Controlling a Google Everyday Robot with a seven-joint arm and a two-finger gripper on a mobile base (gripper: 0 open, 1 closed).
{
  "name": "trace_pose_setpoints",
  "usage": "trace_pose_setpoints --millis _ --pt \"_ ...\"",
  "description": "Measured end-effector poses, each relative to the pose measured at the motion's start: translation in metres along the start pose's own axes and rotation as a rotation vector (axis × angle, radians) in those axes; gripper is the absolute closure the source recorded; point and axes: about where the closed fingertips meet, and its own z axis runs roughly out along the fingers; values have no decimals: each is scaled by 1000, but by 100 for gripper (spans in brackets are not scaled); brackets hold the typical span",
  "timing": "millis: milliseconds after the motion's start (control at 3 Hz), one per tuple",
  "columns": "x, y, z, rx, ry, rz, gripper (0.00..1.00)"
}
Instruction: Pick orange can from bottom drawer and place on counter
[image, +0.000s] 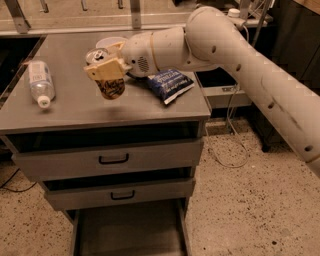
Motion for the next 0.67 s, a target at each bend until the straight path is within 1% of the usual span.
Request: trace_pose_setpoints --millis 333,667 --pt "13 -8 17 -49 -8 48 100" --pt "22 -10 41 -97 -17 67 100"
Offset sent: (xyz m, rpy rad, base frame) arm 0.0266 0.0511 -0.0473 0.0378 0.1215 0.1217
